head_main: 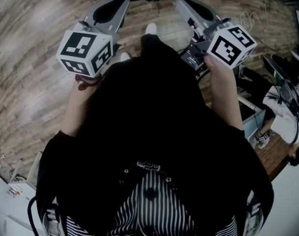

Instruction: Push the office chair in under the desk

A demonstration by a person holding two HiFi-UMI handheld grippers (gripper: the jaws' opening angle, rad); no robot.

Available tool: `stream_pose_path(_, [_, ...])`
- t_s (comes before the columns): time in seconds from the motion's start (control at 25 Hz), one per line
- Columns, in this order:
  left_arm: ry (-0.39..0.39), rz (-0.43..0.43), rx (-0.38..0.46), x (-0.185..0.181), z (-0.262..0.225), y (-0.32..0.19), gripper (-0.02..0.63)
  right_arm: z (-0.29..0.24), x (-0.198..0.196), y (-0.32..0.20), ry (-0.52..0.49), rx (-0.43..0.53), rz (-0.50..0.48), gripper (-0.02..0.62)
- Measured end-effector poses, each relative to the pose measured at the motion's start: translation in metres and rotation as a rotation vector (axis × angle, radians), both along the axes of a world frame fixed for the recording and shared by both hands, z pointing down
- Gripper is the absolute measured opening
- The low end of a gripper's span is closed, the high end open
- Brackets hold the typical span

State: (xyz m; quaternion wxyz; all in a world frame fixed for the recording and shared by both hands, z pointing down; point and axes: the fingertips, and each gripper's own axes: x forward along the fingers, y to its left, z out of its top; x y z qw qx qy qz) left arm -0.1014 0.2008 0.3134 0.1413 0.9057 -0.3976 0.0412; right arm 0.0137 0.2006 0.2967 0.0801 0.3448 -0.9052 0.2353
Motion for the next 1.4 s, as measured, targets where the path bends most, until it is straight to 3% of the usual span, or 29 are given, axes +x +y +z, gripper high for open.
stream_pose_path(0.28, [-0.036,-0.033,0.022,0.012,0.0,-0.009,0.003,0.004,0.007,-0.014,-0.019,0.029,-0.047,-0.002])
stream_pose_path(0.52, [-0.055,-0.052,-0.001,0.028,-0.002,-0.091,0.003,0.004,0.022,-0.098,-0.033,0.004,-0.072,-0.002])
stream_pose_path(0.96, [-0.078,-0.047,0.072,0.069,-0.046,-0.158,0.003,-0.031,0.044,-0.163,-0.077,0.064,-0.124,-0.001])
stream_pose_path(1.24, [-0.084,-0.08,0.068,0.083,-0.048,-0.189,0.003,-0.039,0.065,-0.195,-0.099,0.08,-0.144,-0.001])
stream_pose_path(1.4, [-0.128,-0.087,0.089,0.084,-0.042,-0.206,0.003,-0.037,0.081,-0.213,-0.102,0.087,-0.146,-0.002])
